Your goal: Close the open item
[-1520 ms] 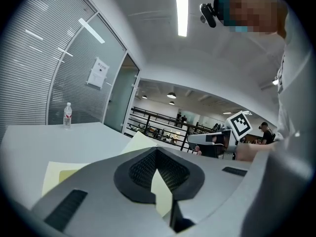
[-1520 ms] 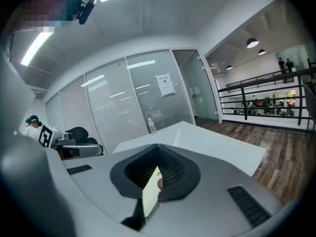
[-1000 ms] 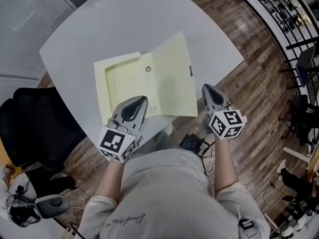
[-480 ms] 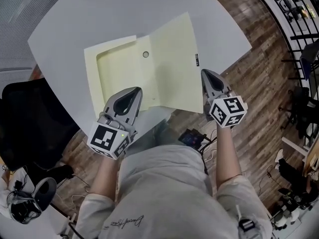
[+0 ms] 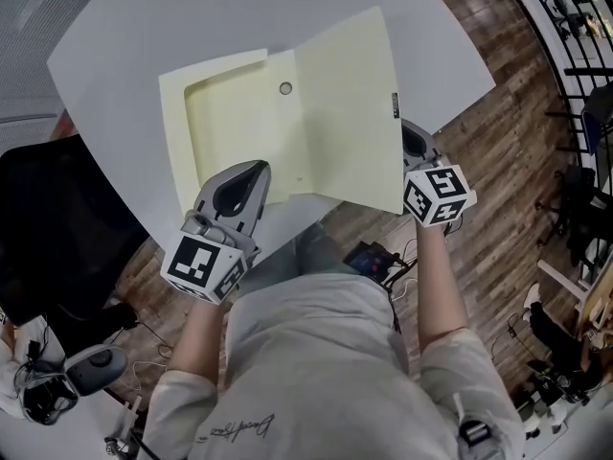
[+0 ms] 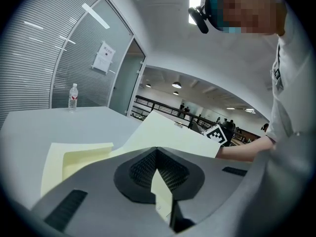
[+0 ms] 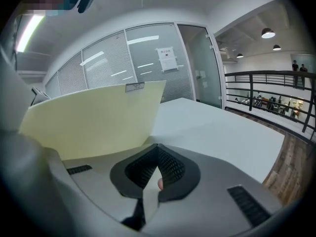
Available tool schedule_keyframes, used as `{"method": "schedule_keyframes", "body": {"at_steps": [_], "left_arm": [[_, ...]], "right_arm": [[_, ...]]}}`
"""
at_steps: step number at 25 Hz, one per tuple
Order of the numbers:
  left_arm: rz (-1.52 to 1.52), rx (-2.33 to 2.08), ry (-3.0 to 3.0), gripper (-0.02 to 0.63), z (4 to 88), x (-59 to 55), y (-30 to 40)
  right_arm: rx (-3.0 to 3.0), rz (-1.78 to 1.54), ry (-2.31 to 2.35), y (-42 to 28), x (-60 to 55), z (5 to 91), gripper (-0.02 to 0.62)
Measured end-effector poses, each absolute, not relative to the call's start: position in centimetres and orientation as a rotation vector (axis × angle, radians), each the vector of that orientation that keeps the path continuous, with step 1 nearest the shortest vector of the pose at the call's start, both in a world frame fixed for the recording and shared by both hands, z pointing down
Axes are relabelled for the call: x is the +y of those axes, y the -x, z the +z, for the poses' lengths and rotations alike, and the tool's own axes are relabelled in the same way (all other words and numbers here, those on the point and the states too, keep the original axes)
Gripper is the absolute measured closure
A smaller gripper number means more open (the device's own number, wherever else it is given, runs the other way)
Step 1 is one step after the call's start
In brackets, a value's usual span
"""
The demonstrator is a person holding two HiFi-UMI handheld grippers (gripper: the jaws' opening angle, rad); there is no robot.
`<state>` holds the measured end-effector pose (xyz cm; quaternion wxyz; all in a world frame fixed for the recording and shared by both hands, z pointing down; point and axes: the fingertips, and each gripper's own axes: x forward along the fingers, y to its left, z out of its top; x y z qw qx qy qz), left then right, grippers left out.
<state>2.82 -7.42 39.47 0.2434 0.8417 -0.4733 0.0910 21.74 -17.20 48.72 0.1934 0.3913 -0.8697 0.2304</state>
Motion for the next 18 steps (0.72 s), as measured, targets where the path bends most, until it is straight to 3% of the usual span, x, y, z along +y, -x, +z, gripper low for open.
{"method": "schedule_keyframes", "body": {"at_steps": [18], "left_arm": [[0.231,-1.388,-2.21,0.597,40.7,-6.5,1.9]], "right_arm": [[-2.559,0.644,-0.937,-15.1,-16.0,45.5,0.583]]}}
